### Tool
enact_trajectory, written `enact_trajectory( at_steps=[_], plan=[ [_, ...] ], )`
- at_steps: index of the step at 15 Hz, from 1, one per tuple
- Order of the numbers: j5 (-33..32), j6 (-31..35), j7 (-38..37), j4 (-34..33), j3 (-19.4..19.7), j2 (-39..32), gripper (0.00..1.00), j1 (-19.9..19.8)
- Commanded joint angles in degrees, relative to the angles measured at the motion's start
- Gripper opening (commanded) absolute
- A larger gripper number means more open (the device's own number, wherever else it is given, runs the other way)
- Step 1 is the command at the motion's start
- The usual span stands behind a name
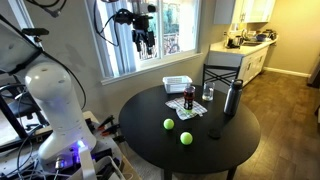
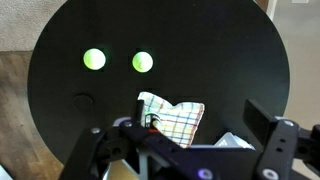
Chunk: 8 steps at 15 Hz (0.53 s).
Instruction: Pick up the tennis ball on the left and put it in the cylindrical tennis ball container
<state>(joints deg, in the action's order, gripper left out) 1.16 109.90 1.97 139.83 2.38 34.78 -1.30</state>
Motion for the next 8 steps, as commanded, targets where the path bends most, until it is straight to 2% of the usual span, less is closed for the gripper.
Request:
enact_trajectory(
  at_steps=[1,8],
  plan=[
    [-0.19,2.61,-0.15,1.21,0.21,-1.4,1.0,-0.44],
    [-0.89,17.42,-0.27,5.03,2.0,-11.01,1.0,-2.55]
  ],
)
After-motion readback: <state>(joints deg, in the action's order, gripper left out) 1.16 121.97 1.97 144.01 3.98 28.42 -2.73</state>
